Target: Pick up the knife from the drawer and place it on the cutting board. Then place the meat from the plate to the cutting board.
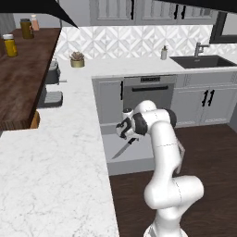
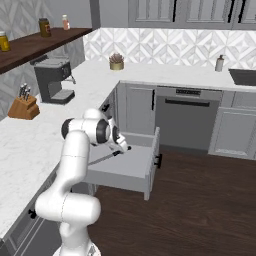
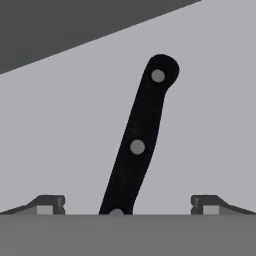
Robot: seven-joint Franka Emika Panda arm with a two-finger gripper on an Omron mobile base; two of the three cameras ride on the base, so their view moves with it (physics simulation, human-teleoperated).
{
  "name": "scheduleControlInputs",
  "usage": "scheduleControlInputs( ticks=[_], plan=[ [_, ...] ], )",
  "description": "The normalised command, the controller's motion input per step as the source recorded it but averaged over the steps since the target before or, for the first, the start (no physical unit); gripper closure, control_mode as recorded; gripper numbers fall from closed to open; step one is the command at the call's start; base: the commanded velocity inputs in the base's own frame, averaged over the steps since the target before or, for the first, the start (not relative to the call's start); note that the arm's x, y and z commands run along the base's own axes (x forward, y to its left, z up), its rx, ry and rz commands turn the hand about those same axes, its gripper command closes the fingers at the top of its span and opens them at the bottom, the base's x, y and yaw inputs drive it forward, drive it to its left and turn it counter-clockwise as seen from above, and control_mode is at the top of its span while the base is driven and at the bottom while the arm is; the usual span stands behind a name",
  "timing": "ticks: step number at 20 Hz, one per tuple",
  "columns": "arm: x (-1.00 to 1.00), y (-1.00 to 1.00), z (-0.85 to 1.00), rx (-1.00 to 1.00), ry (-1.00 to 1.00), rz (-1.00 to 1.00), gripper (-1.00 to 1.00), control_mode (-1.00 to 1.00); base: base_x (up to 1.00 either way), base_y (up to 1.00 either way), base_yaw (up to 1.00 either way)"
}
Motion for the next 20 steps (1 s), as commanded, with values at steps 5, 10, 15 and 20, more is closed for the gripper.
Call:
scheduleControlInputs(
  ticks=[5,10,15,20],
  plan=[
    [0.09,-0.14,-0.77,0.00,0.00,0.04,-1.00,-1.00,0.00,0.00,0.00],
    [0.04,-0.09,-0.37,0.01,-0.02,0.01,1.00,-1.00,0.00,0.00,0.00],
    [-0.40,-0.64,-0.43,-0.02,-0.04,-0.02,1.00,-1.00,0.00,0.00,0.00],
    [-0.52,-0.88,0.13,0.10,-0.11,-0.27,1.00,-1.00,0.00,0.00,0.00]
  ],
)
